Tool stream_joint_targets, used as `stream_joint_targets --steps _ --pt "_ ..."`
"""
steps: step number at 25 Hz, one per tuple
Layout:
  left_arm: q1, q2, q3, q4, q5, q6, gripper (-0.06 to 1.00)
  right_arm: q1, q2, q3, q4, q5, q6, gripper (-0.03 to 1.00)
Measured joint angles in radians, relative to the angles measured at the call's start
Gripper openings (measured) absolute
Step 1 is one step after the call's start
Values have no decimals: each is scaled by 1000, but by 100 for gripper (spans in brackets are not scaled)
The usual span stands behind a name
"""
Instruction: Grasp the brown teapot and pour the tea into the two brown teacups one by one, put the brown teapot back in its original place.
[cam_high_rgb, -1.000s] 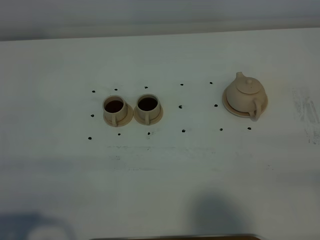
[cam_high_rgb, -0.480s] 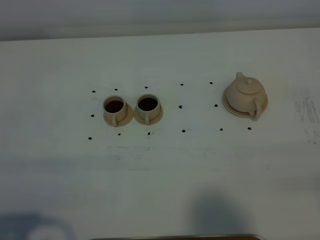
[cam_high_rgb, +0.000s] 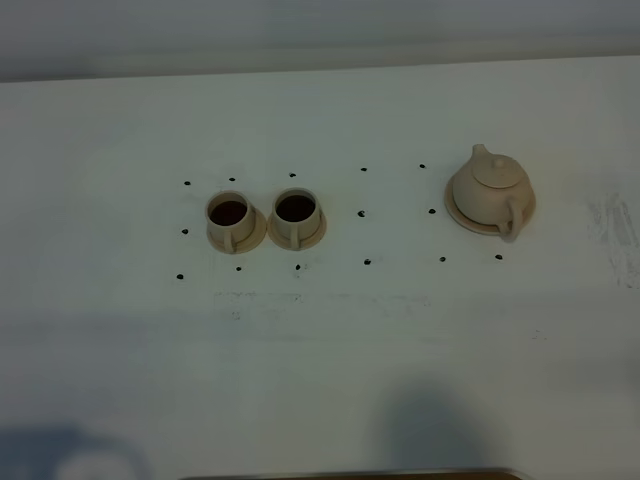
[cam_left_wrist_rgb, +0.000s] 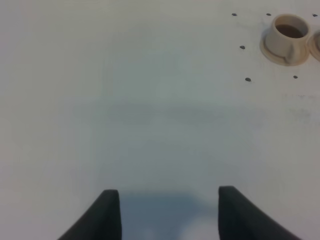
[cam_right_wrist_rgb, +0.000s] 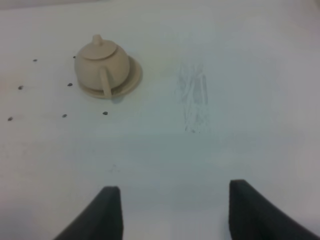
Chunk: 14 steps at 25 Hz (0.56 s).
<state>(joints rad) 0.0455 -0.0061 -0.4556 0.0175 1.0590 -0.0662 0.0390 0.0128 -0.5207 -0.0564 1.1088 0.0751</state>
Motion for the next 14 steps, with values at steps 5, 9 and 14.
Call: stream_joint_targets --steps 5,9,14 --pt "0 0 0 0 0 0 50 0 0 0 0 0 0 46" --pt "0 0 0 0 0 0 50 0 0 0 0 0 0 46" --pt "0 0 0 0 0 0 50 0 0 0 0 0 0 46"
